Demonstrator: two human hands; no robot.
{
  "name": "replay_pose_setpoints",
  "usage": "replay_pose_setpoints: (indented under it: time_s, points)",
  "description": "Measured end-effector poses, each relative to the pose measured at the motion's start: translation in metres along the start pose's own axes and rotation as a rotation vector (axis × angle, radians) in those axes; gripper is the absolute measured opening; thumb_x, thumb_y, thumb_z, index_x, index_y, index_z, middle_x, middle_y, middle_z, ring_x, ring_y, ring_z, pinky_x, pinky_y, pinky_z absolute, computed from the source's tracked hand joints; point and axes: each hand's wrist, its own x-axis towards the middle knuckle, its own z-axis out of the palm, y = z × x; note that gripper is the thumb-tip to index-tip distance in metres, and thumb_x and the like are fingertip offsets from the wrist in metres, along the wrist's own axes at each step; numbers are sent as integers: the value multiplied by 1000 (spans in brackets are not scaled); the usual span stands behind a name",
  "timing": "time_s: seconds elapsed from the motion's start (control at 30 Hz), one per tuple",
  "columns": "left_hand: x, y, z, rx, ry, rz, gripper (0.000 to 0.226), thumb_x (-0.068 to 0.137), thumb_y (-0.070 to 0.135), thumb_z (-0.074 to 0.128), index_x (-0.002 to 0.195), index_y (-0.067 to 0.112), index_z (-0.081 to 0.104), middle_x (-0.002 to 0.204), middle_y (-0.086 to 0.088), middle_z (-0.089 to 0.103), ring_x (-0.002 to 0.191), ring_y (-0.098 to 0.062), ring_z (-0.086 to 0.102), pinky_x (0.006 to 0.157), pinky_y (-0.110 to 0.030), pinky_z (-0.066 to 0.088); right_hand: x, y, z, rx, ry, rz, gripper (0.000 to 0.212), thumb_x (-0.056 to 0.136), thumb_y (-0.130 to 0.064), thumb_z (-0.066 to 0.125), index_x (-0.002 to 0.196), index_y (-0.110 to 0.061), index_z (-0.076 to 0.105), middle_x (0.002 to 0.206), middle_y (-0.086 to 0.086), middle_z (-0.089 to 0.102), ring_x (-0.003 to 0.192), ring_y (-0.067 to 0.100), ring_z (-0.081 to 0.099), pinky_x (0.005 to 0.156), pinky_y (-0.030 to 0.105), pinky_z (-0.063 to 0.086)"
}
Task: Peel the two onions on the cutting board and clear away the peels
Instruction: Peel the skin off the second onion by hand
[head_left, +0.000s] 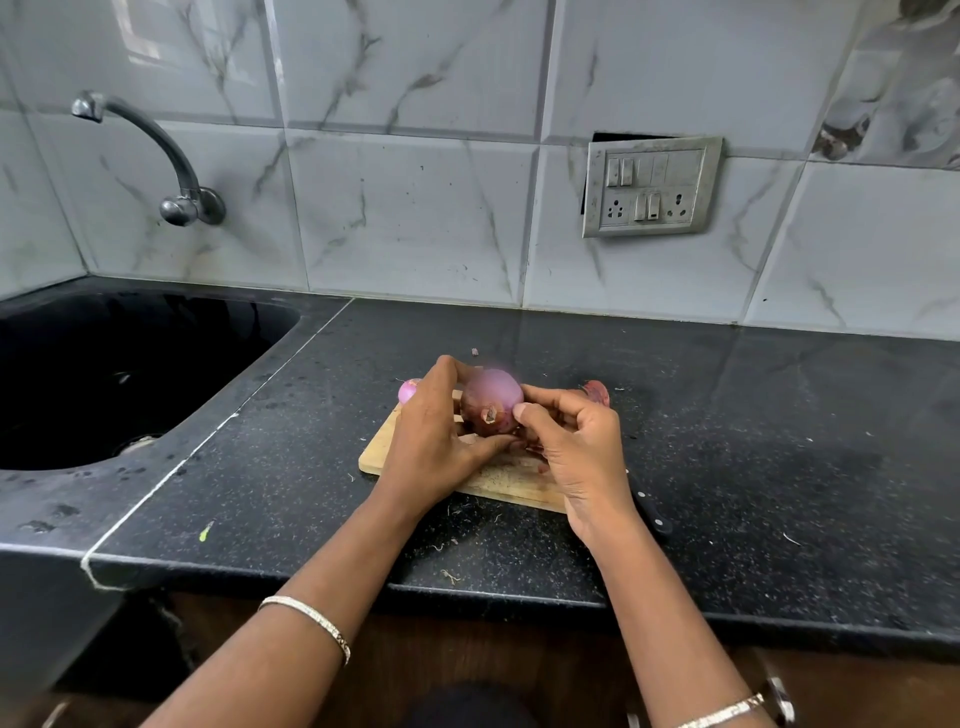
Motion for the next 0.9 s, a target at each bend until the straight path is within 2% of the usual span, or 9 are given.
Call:
replay_pose_setpoints:
  time_s: [0.1,0.2,0.3,0.47,0.6,0.63,0.73,0.8,0.9]
  points:
    - [-1,-3,1,48,9,7,69,65,41,95,113,22,49,118,8,64,99,-10,62,81,-38,57,0,0,1,33,-5,31,18,85,1,72,101,-6,79,98,10,77,93,26,74,78,31,60]
    - [-2,-2,1,83,14,7,70,63,43,95,111,23,48,114,9,64,94,-9,62,78,-38,55,0,-3,0,74,-36,61,19,85,4,70,99,-6,79,97,12,77,88,22,74,73,28,59]
    - [-2,-1,1,106,12,4,69,63,44,95,109,21,49,111,9,64,93,-9,59,77,-38,53,0,-4,0,60,-38,53,19,84,5,70,97,-5,79,88,4,77,81,14,73,69,24,58]
    - [-3,1,1,131,14,-3,68,62,44,94,108,19,50,109,9,63,92,-5,53,76,-40,52,0,-3,-1,-28,-23,15,20,83,2,73,98,-9,80,87,2,79,86,17,74,75,27,59]
    - [-4,3,0,143,-3,0,70,61,45,95,107,18,49,107,8,63,88,-8,55,73,-36,51,2,0,-2,-243,40,-112,24,79,-10,71,90,-27,83,81,-5,77,84,18,71,93,41,54]
    - [-4,3,0,153,-5,2,70,62,45,95,107,18,49,106,8,62,86,-8,54,72,-34,49,4,1,-3,-267,41,-128,24,78,-10,71,89,-28,83,82,-4,77,84,18,71,93,42,54]
    - [-3,2,1,173,5,7,69,63,43,95,107,18,49,107,8,61,86,-3,49,69,-30,44,5,0,-2,-164,34,-45,22,81,-7,73,94,-20,83,90,3,78,92,19,73,88,38,59]
    - [-4,3,1,183,15,12,68,63,43,94,106,17,49,107,7,61,85,-3,47,66,-27,38,2,-1,-3,-103,0,7,21,83,-5,73,98,-17,82,92,0,79,94,15,73,87,32,59]
    - [-4,4,2,202,15,19,67,63,43,94,106,15,50,105,6,62,82,-3,43,64,-25,30,-2,-1,-4,-189,-25,-27,24,84,-6,73,104,-17,80,93,-4,79,92,9,74,86,29,58]
